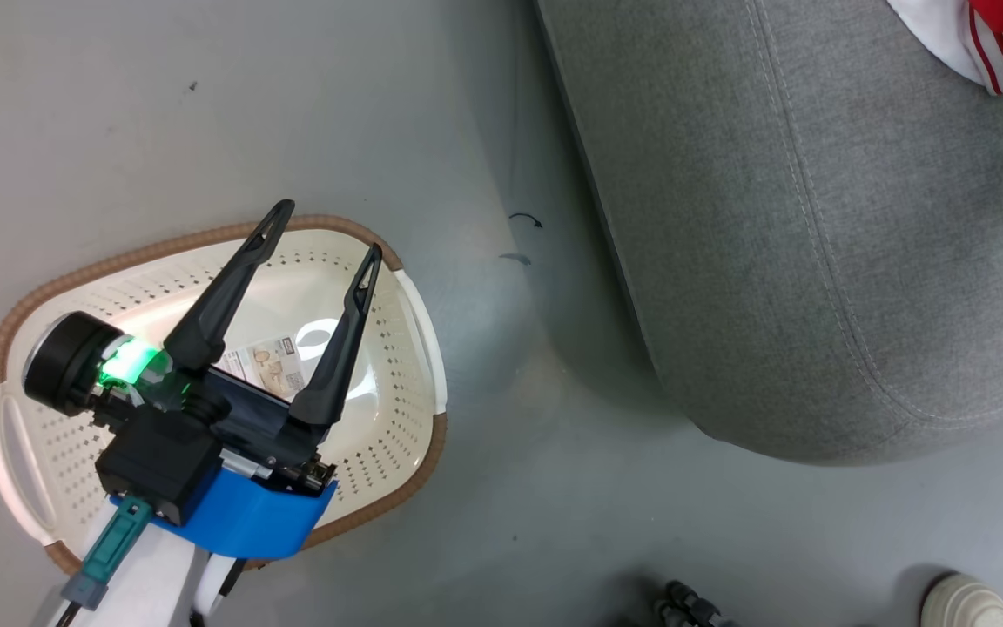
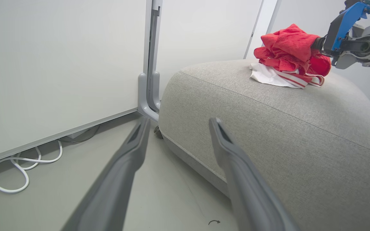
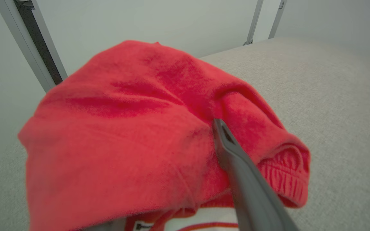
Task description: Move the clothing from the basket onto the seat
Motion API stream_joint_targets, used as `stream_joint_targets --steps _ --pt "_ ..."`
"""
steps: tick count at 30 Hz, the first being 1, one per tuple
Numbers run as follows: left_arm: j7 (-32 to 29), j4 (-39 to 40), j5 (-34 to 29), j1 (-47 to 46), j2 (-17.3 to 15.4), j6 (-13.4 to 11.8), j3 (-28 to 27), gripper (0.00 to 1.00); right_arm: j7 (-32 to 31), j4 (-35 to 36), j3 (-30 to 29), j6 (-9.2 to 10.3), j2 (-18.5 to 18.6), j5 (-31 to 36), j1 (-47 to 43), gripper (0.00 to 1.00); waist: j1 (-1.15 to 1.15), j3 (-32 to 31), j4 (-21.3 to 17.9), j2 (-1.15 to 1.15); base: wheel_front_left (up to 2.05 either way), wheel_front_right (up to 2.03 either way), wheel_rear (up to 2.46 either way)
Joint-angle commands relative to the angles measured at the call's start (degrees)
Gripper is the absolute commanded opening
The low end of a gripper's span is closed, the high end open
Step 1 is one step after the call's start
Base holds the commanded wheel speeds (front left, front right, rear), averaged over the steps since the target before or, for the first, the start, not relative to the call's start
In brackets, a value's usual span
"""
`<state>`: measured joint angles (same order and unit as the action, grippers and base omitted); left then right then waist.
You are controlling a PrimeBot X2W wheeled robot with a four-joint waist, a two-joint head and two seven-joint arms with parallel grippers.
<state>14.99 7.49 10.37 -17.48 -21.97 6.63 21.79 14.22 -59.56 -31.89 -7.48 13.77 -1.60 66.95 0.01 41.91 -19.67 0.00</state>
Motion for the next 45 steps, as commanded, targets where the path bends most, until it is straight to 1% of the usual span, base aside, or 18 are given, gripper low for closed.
stream_joint_targets --steps 1,7,8,12,18,25,30,31,32,35,36,45 --pt "0.27 -0.33 0.38 -0.03 0.24 0.16 -0.09 1.0 0.3 -0.46 -0.34 -0.03 0.18 0.36 0.07 1.0 -0.01 -0.69 0.38 0.0 0.0 0.0 0.0" --pt "0.28 -1.82 1.25 -1.02 2.41 0.32 -0.46 1.0 0.85 -1.23 0.1 -0.03 -0.09 2.07 -2.11 1.0 -0.01 -3.8 1.33 0.0 0.0 0.0 0.0" --pt "0.28 -2.05 1.26 -1.14 2.9 0.35 -0.6 1.0 0.9 -1.33 0.25 -0.02 0.32 2.12 -2.3 1.0 -0.01 -4.41 1.56 0.0 0.0 0.0 0.0" --pt "0.28 -3.42 1.57 -0.91 4.98 0.38 -1.47 1.0 0.98 -1.15 1.66 -0.03 -1.1 1.56 -4.91 1.0 -0.01 -7.66 2.39 0.0 0.0 0.0 0.0" --pt "0.28 -7.06 1.71 1.11 8.47 0.39 -3.24 1.0 1.02 1.5 4.72 -0.03 -2.75 0.73 -10.87 1.0 -0.01 -13.85 3.98 0.0 0.0 0.0 0.0" --pt "0.29 -10.49 2.78 4.22 12.82 0.56 -7.09 1.0 1.0 8.47 10.4 -0.02 -4.81 -3.06 -20.07 1.0 -0.01 -21.42 6.33 0.0 0.0 0.0 0.0" --pt "0.29 -12.42 2.77 6.78 15.32 0.59 -10.46 1.0 1.0 14.62 15.45 -0.02 -5.68 -5.54 -27.13 1.0 -0.01 -26.01 8.13 0.0 0.0 0.0 0.0" --pt "0.29 -12.42 2.77 6.78 15.32 0.59 -10.46 1.0 1.0 14.62 15.45 -0.02 -5.68 -5.54 -27.13 1.0 -0.01 -26.01 8.13 0.0 0.0 0.0 0.0" --pt "0.28 -13.01 2.78 7.69 16.19 0.66 -11.48 1.0 1.01 17.6 16.9 -0.02 -5.93 -6.21 -30.12 1.0 -0.01 -27.63 9.12 0.0 0.0 0.0 0.0" --pt "0.28 -13.78 2.19 9.06 17.04 0.75 -12.8 1.0 1.01 22.12 18.34 -0.03 -6.67 -6.17 -34.42 1.0 -0.01 -29.77 10.55 0.0 0.0 0.0 0.0" --pt "0.28 -13.78 2.19 9.06 17.04 0.75 -12.8 1.0 1.01 22.12 18.34 -0.03 -6.67 -6.17 -34.42 1.0 -0.01 -29.77 10.55 0.0 0.0 0.0 0.0" --pt "0.28 -15.92 1.73 12.81 18.54 0.86 -15.65 1.0 0.03 31.56 21.76 -0.03 -9.56 -5.07 -45.12 1.0 -0.01 -35.66 14.23 0.0 0.0 0.0 0.0"
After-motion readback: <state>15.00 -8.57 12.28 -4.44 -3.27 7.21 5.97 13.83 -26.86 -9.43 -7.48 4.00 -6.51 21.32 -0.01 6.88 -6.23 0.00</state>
